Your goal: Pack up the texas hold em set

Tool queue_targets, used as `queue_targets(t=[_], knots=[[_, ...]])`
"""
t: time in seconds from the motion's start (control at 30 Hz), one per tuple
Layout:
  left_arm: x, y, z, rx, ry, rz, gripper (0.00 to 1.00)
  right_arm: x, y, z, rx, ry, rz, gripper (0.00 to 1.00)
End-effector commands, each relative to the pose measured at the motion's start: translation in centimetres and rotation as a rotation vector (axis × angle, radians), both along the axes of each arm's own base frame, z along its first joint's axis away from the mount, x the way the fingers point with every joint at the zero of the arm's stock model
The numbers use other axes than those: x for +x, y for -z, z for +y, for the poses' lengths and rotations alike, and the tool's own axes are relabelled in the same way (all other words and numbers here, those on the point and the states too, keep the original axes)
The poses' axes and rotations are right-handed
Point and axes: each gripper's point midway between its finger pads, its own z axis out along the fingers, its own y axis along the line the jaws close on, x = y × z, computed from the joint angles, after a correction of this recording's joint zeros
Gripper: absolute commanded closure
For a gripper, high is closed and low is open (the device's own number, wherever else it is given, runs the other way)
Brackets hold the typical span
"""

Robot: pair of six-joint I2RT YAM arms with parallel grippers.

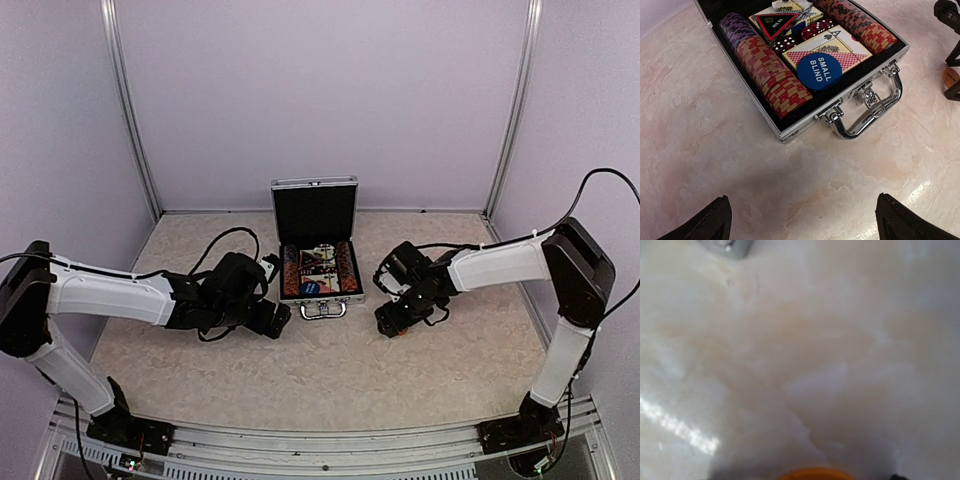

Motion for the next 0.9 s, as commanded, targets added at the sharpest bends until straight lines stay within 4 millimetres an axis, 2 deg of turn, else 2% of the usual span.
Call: queue_targets(t=[0.0, 0.3, 0.57, 0.67, 0.7, 0.8, 0.87], knots=[[0.0, -1.7, -0.5, -0.032, 0.005, -0.025, 0.01, -1.0, 1.6, 0.3, -0.022, -0.026, 0.05, 0.29], [0.4, -1.9, -0.9, -0.007, 0.003, -0.022, 0.01, -0.7, 1.3, 0.3, -0.018, -0.025, 0.036, 0.47], [0.1, -1.4, -0.5, 0.006, -0.001, -0.021, 0.01, -0.5, 0.6, 0.4, -0.013, -0.025, 0.023, 0.51], [0.1, -1.2, -0.6, 0.006, -0.001, -0.019, 0.01, -0.4, 0.3, 0.5, -0.009, -0.024, 0.02, 0.49], [0.1, -1.1, -0.6, 0.007, -0.001, -0.018, 0.01, -0.4, 0.2, 0.5, -0.007, -0.024, 0.019, 0.45], [0.1, -0.8, -0.6, 0.009, 0.001, -0.015, 0.01, -0.5, 0.0, 0.1, -0.019, -0.015, 0.017, 0.26], [0.2, -0.6, -0.7, 0.012, 0.001, -0.012, 0.01, -0.8, 0.0, -0.2, -0.028, -0.014, 0.021, 0.24]])
